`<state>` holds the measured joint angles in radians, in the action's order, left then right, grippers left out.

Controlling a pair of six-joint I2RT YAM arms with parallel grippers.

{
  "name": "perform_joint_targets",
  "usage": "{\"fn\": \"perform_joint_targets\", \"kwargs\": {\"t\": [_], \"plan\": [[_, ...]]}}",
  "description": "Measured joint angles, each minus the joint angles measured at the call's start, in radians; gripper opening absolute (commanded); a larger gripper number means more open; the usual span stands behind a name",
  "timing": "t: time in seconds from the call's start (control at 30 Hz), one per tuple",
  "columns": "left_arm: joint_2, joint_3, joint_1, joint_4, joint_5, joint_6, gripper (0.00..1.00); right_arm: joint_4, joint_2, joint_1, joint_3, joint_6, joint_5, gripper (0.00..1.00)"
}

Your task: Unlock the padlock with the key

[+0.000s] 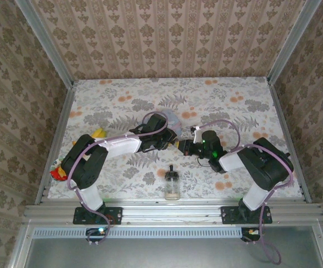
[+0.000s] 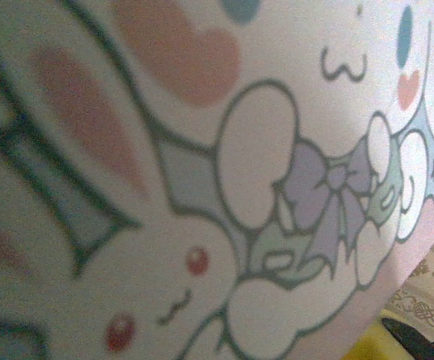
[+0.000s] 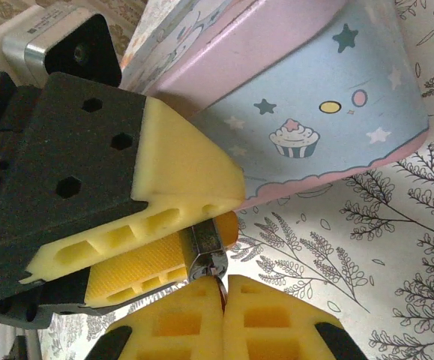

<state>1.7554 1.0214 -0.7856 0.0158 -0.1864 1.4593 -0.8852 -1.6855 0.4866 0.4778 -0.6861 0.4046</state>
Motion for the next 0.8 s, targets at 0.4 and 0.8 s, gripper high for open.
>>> {"fn": "perform_joint_targets", "kwargs": {"t": [0.4, 0.8], "plan": [[0.0, -0.002, -0.006, 0.0, 0.005, 0.0, 0.15, 0.15, 0.027, -0.005, 0.038, 0.021, -0.011, 0.38], [-0.004, -0.014, -0.027, 0.0, -0.035, -0.001, 0.15, 0.225, 0.119, -0.005, -0.025, 0.029, -0.055, 0.5]]}}
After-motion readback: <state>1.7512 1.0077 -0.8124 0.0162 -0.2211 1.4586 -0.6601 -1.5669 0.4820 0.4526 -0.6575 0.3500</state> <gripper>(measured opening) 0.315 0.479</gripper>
